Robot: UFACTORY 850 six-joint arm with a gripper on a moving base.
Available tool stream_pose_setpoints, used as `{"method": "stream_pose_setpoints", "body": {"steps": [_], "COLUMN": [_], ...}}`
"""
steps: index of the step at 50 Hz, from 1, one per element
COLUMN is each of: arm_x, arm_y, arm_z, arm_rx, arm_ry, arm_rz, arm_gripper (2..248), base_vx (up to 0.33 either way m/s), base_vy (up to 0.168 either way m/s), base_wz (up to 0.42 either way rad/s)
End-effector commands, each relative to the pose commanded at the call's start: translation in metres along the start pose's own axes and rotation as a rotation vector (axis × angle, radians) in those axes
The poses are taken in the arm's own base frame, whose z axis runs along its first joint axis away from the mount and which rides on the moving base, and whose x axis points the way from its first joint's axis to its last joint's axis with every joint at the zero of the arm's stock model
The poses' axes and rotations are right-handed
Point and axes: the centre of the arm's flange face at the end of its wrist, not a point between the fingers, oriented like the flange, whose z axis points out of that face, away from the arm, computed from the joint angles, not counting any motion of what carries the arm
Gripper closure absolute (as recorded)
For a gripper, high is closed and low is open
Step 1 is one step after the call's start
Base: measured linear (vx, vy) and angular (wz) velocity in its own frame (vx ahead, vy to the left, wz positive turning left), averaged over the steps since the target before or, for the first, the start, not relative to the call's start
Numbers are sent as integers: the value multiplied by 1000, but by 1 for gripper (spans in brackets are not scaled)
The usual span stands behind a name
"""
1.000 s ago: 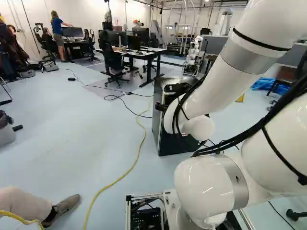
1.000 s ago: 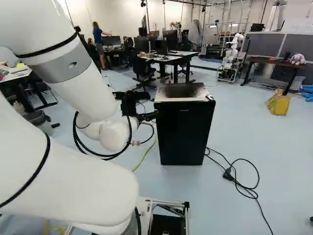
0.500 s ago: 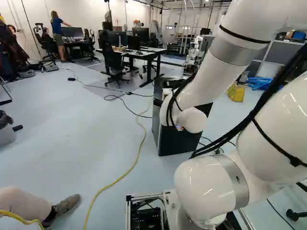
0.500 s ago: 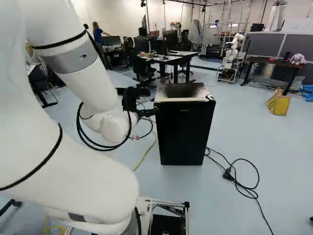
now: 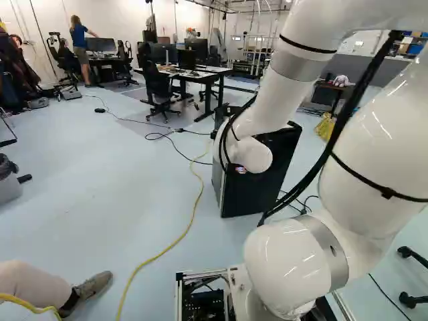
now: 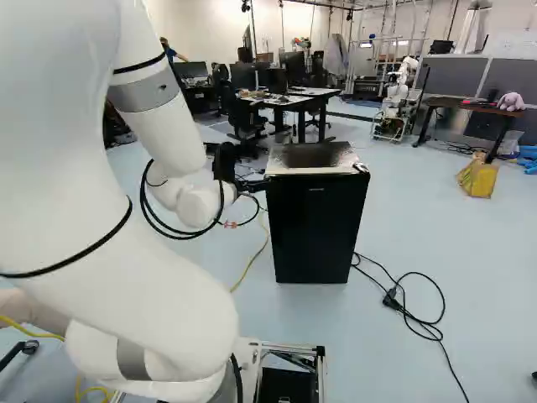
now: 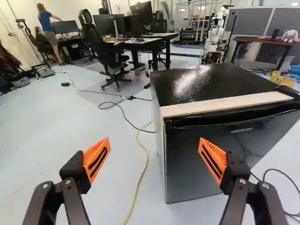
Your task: Grab a drink from the fridge
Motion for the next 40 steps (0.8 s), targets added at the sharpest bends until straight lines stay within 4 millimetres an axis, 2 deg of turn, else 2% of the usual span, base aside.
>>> {"method": "stream_pose_setpoints", "body": {"steps": [20,40], "arm_x": [-6,-19], "arm_y": [-14,-18], "arm_z": [38,50], "arm_rx": [-67,-151], "arm_ry": [0,17], "arm_rz": [45,82], "arm_gripper": [3,3], "base_vx": [0,0], "base_vy": [0,0], "base_wz": [0,0]}}
